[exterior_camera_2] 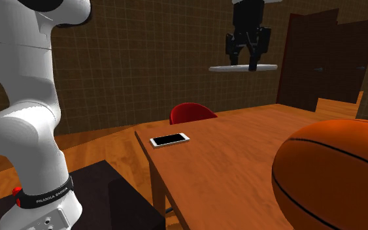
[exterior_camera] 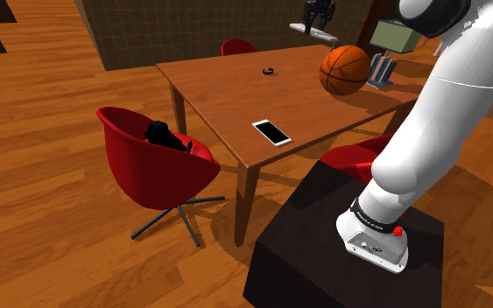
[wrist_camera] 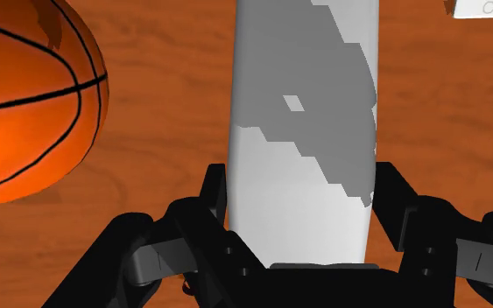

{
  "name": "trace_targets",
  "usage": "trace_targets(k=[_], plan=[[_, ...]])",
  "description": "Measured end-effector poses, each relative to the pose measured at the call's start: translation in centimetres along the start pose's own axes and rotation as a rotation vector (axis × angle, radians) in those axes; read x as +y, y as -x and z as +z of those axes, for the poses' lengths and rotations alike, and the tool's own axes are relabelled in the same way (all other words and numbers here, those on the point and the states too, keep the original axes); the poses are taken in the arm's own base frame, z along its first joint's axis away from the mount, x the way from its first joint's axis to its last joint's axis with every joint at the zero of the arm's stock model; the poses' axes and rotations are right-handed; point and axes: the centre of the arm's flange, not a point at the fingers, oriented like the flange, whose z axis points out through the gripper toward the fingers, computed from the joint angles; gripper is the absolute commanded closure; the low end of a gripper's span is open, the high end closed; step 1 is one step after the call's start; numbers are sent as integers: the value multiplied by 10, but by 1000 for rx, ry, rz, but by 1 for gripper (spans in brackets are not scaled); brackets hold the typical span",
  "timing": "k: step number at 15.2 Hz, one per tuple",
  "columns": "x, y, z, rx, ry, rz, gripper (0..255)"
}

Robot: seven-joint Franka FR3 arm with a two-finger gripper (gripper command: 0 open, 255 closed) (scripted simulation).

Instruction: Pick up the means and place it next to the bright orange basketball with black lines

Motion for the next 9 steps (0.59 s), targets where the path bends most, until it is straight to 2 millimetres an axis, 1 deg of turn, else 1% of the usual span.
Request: trace_targets(k=[9], plan=[[3,2,45,0,0,-1,255]])
